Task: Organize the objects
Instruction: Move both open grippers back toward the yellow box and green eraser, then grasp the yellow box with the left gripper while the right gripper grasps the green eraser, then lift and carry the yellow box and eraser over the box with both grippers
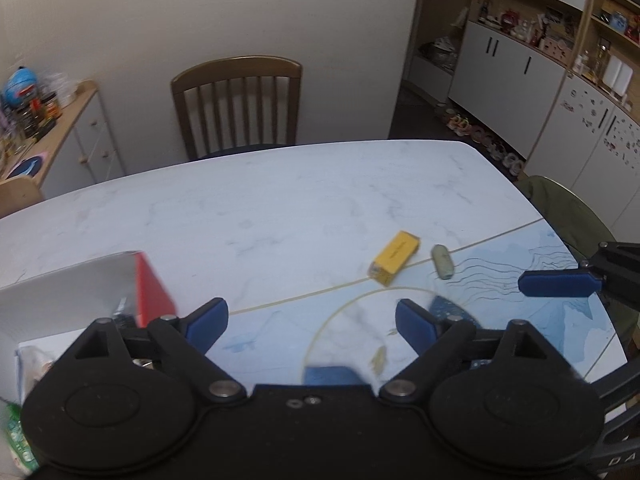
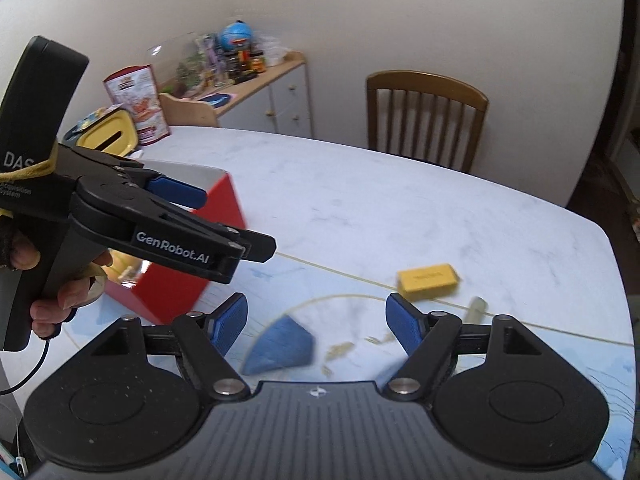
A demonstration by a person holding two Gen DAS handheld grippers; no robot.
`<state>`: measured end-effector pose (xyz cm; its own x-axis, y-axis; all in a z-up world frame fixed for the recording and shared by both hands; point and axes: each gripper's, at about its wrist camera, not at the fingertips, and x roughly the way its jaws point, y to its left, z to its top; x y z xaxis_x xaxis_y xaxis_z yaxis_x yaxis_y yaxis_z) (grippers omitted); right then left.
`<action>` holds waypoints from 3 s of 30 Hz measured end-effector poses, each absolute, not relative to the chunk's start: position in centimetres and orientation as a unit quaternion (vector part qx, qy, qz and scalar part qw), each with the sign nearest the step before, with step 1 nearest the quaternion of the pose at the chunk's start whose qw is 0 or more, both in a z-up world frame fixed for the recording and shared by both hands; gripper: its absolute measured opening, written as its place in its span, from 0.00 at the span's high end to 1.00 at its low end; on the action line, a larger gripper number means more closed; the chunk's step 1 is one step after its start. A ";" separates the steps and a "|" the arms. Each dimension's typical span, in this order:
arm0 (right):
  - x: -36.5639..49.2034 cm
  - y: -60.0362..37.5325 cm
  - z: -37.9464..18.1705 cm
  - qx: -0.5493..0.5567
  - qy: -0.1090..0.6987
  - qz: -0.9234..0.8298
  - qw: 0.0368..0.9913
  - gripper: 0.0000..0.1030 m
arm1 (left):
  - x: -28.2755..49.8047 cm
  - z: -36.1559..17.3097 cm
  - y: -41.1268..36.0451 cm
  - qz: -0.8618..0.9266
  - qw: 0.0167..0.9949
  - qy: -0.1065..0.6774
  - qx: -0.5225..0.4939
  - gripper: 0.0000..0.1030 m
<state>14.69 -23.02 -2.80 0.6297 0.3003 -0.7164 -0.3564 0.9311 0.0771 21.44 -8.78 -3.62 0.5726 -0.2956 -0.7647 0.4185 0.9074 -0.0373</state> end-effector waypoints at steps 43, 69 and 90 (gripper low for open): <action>29.6 -36.3 -16.7 0.078 0.503 0.013 0.861 0.22 | 30.0 -17.4 -21.9 -0.236 0.862 0.422 0.155 0.03; 31.3 -34.5 -17.8 0.057 0.533 0.011 0.844 0.75 | 30.3 -18.7 -23.6 -0.280 0.856 0.400 0.173 0.58; 28.5 -34.8 -16.6 0.078 0.529 0.016 0.845 0.80 | 28.6 -16.3 -21.0 -0.246 0.859 0.431 0.127 0.73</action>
